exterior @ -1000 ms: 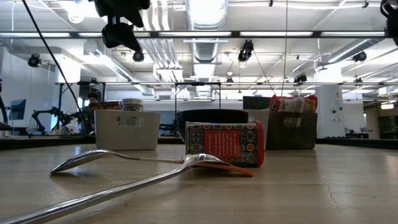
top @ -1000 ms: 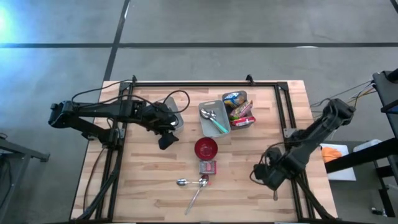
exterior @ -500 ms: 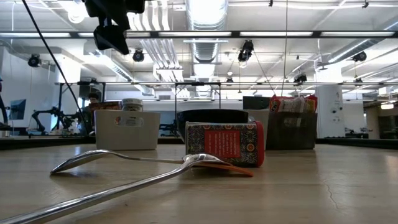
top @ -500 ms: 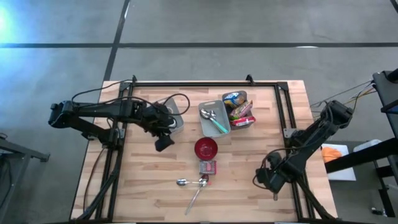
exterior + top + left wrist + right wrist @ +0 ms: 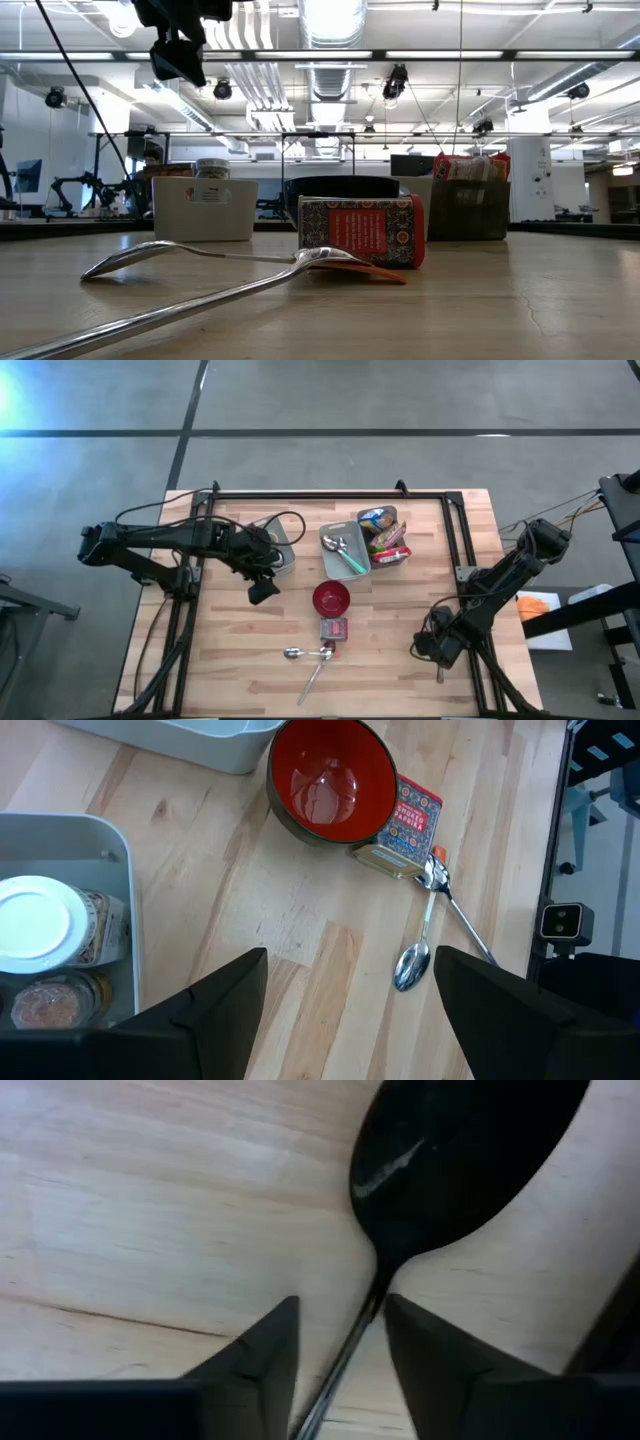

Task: Pick & Place Food Item
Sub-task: Put the black spoon into the right white bin

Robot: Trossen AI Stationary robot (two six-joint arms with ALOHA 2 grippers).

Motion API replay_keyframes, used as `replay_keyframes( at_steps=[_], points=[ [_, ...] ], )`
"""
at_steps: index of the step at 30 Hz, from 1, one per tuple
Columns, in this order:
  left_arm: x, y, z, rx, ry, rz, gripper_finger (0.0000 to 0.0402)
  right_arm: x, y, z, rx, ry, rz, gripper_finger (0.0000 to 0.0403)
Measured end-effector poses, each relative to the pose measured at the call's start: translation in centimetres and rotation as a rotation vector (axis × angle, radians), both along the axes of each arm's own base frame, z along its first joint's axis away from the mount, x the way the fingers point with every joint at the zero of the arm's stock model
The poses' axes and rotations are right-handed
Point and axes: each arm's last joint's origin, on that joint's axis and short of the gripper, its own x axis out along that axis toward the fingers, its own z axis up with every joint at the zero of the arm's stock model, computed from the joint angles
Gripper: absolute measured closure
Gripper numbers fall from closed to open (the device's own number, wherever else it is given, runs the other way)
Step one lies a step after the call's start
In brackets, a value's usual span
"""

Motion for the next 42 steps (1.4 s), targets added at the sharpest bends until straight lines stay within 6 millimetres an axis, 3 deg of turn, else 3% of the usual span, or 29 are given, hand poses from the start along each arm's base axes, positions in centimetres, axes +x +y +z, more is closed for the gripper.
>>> replay_keyframes(
  at_steps=[6,8,15,24,32,37,42],
  points=[
    [0.2,0.0,0.1,-0.001,-0.022,0.001,0.0109,-0.2,-0.2,-0.3,-0.006,-0.004,0.031,0.0372],
    [0.7,0.0,0.5,0.003,-0.087,-0.003,0.0109,-0.1,-0.2,-0.3,-0.012,-0.012,0.05,0.0386],
    [2.3,-1.4,2.0,0.079,-0.343,-0.147,0.0109,0.0,-0.1,-0.2,-0.02,-0.022,0.053,0.0389],
    [1.9,-2.6,1.9,0.127,-0.319,-0.211,0.0109,0.6,0.2,0.5,-0.06,-0.083,0.077,0.039],
    [1.8,-3.7,5.0,0.172,-0.403,-0.273,0.0109,1.9,0.3,1.9,-0.146,-0.252,0.055,0.0391],
    [1.7,-3.7,5.7,0.182,-0.415,-0.279,0.0109,3.7,0.1,3.8,-0.191,-0.359,0.09,0.0391],
    [1.6,-3.7,5.6,0.171,-0.403,-0.27,0.0109,5.9,-1.2,7.1,-0.301,-0.435,0.151,0.0391]
  ],
)
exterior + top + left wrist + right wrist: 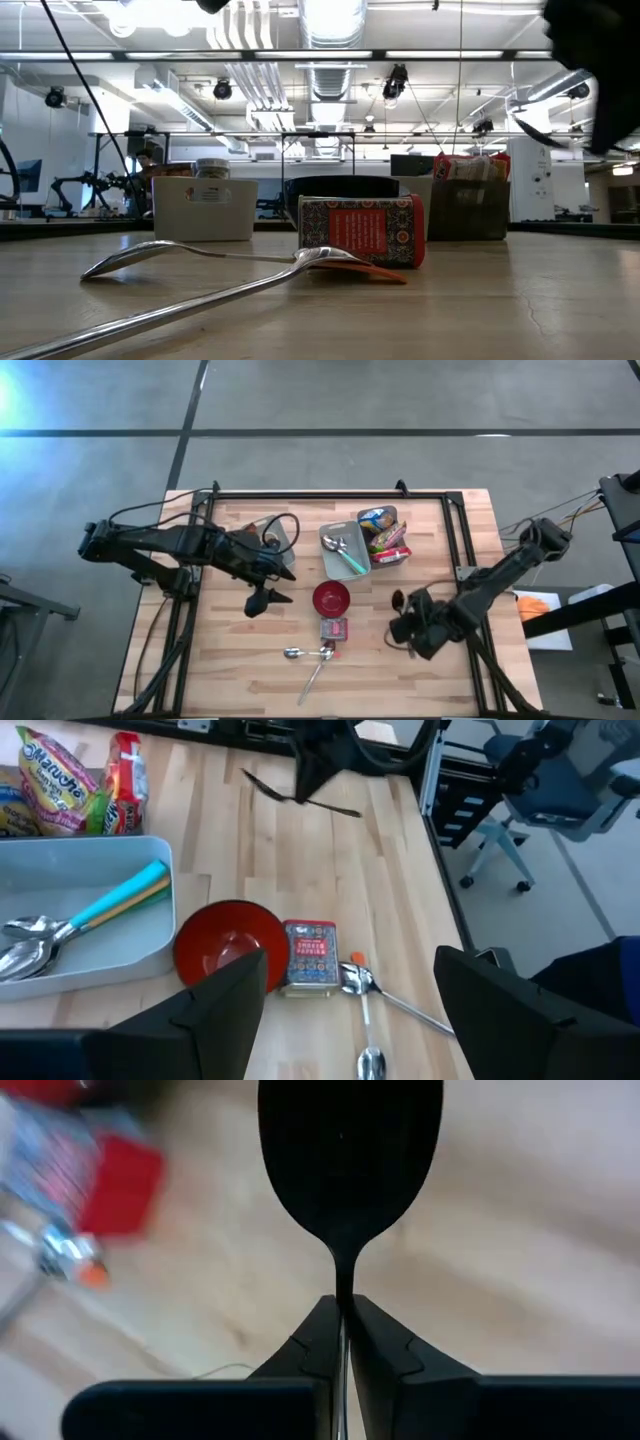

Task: Pick & Place Food Item
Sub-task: Put the black spoon into the right white bin

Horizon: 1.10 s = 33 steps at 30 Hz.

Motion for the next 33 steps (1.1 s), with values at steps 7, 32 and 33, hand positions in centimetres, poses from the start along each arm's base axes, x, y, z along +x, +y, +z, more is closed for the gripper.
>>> replay_keyframes(
  at_steps=[7,32,33],
  points=[
    [0.0,-0.2,0.0,-0.015,0.003,0.002,0.0109,3.4,-4.3,6.1,-0.153,-0.009,0.119,0.0391],
    [-0.7,0.0,-0.1,-0.095,0.111,0.134,0.0109,14.2,-22.8,7.6,-0.176,0.007,0.463,0.0391],
    [-0.7,0.0,-0.1,-0.099,0.113,0.148,0.0109,14.6,-23.1,7.1,-0.175,0.016,0.469,0.0391]
  ],
)
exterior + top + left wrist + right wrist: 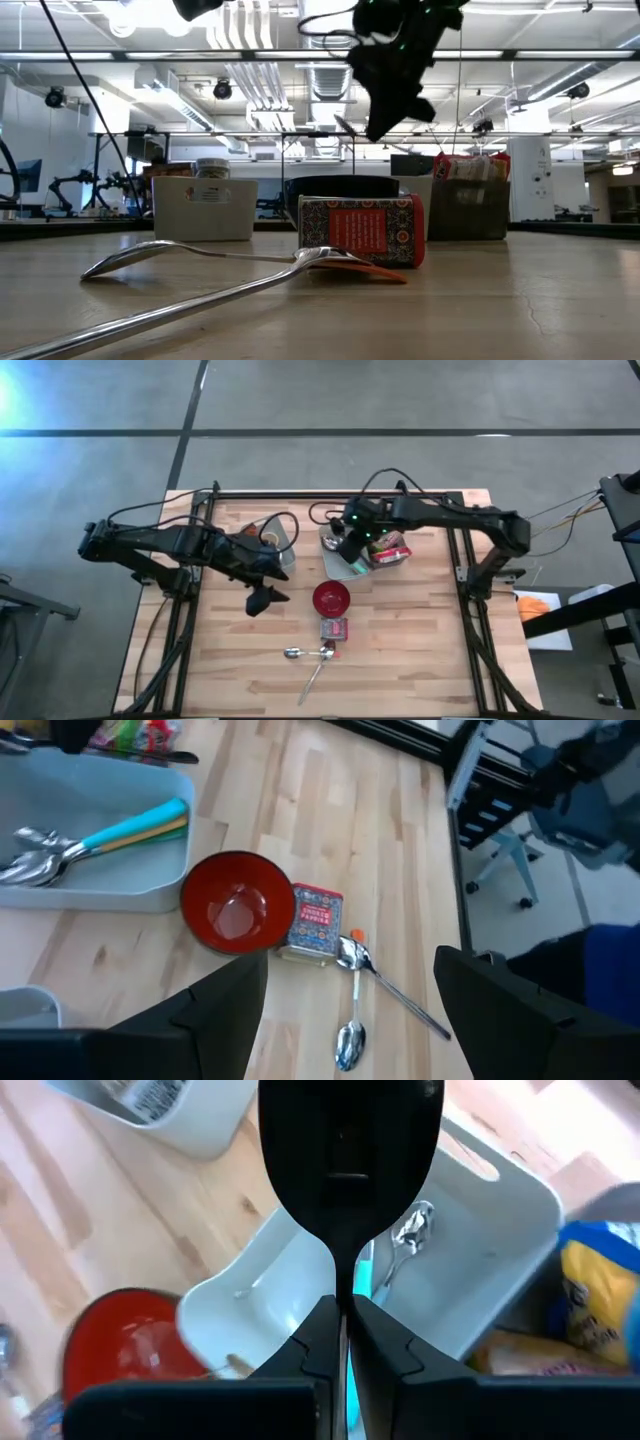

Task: Pick & Place Food Item
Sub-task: Put the black spoon into the right white bin

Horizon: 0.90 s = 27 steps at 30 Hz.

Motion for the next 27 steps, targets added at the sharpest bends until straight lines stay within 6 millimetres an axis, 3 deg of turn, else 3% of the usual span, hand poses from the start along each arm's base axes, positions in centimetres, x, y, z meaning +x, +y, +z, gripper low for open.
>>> replay_keyframes(
  at_steps=[11,16,27],
  points=[
    [0.0,0.1,0.0,-0.044,0.01,0.106,0.0109,3.4,-2.9,-2.6,0.022,0.018,0.048,0.0391],
    [0.0,0.1,0.0,-0.075,0.017,0.136,0.0109,3.7,-3.9,-4.2,0.079,0.051,0.028,0.0391],
    [0.1,0.4,0.0,-0.038,0.01,0.178,0.0109,4.2,-3.9,-7.1,0.16,0.122,0.057,0.0391]
  ],
)
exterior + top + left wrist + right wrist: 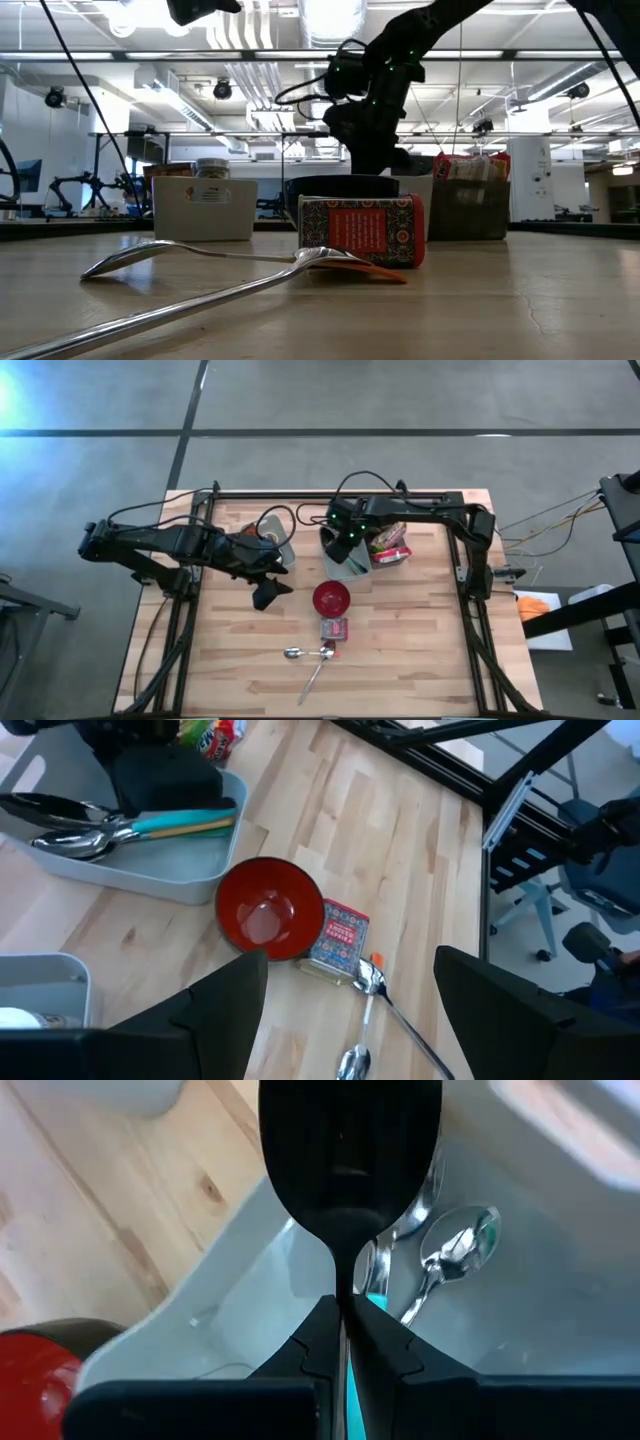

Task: Pick & Place Food Item
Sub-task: Put the black spoon into the right white bin

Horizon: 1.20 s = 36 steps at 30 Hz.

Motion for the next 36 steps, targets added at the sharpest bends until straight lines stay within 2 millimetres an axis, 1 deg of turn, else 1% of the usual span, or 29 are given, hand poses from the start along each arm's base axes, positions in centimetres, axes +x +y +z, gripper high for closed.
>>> replay_keyframes(
  at_steps=[16,25,36],
  points=[
    [0.0,0.2,0.0,0.0,0.001,0.006,0.0109,0.2,-0.4,-2.8,0.076,0.08,-0.011,0.0391],
    [0.1,0.2,0.0,0.002,-0.003,0.01,0.0109,0.0,-0.9,-2.7,0.083,0.081,-0.018,0.0391],
    [0.1,0.2,0.0,-0.001,-0.002,0.012,0.0109,-0.1,-0.9,-2.7,0.089,0.081,-0.015,0.0391]
  ],
)
